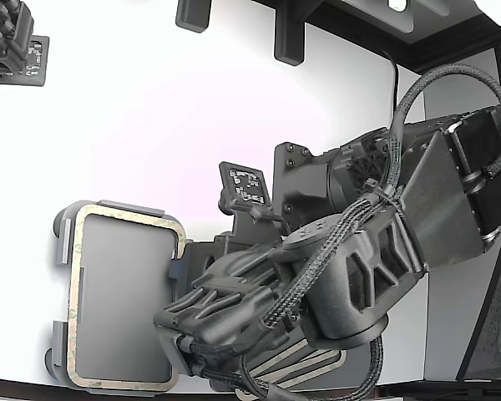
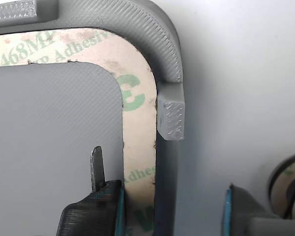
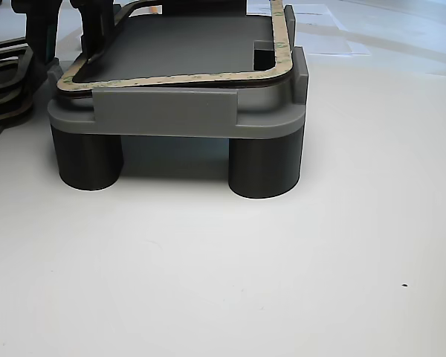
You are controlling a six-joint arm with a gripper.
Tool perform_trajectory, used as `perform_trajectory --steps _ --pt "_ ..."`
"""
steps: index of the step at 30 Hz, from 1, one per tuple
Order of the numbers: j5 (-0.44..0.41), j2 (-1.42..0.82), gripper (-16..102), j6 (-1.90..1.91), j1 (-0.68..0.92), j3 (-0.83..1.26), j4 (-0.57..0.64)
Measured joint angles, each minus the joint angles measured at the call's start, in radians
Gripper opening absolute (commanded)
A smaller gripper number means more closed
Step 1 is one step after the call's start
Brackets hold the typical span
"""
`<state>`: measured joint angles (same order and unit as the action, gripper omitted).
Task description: Move top rectangular frame to the holder.
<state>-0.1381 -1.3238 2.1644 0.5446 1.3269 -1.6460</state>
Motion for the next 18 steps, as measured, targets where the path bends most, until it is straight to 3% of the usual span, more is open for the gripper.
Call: perform_trajectory --steps 10,18 --pt "-0.094 0.000 100 -0.101 0.000 -0.084 0.000" --pt "-0.265 -0.072 100 -0.376 0.026 -0.249 0.000"
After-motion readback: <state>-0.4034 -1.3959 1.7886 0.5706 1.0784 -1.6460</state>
